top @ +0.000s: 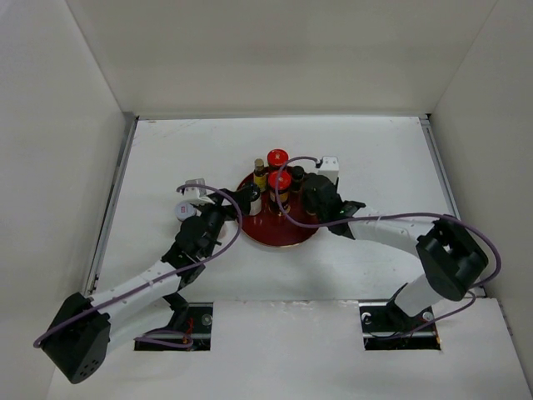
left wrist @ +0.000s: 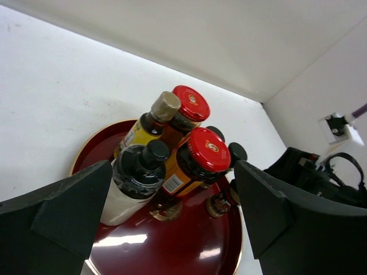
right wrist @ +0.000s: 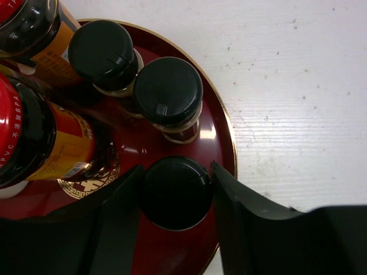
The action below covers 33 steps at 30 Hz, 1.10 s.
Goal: Organize the condiment bottles
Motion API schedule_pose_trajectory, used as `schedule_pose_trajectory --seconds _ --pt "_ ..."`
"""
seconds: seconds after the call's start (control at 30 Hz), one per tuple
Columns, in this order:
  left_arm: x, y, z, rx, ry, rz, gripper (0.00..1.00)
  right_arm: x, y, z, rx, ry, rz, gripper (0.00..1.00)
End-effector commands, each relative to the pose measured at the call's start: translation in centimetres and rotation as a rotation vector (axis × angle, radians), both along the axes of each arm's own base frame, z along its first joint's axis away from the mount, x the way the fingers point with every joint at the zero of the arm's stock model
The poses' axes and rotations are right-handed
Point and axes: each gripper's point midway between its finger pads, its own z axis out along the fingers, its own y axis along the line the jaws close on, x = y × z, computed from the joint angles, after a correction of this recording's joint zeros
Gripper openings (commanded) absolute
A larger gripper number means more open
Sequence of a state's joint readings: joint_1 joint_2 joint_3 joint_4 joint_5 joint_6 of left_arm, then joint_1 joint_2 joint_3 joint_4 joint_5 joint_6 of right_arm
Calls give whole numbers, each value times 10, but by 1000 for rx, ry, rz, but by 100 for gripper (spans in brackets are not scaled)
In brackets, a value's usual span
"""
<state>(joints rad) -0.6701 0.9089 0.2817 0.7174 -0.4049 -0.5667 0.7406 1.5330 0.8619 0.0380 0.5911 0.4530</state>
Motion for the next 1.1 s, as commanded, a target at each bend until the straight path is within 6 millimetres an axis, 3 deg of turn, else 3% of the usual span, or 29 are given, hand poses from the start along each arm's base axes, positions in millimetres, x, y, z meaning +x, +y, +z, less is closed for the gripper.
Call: schedule_pose_trajectory --seconds 0.0,0.2,0.37,0.47,0.6,0.7,1.07 --pt "7 12 23 -21 -8 76 88 12 17 21 64 -63 8 59" --pt "0 40 17 51 64 185 88 0 11 49 96 -114 21 82" --pt "-13 64 6 185 167 259 80 -12 1 72 149 -171 29 88" --pt "-23 75 -11 257 252 287 79 -19 -7 79 166 -203 27 91" --pt "-30 77 -49 326 386 272 83 -25 -11 87 219 -254 36 94" --pt "-26 68 -64 367 433 243 85 -27 -12 87 256 -282 36 97" --pt "-7 66 -82 501 484 271 80 -29 -2 69 287 -255 66 98"
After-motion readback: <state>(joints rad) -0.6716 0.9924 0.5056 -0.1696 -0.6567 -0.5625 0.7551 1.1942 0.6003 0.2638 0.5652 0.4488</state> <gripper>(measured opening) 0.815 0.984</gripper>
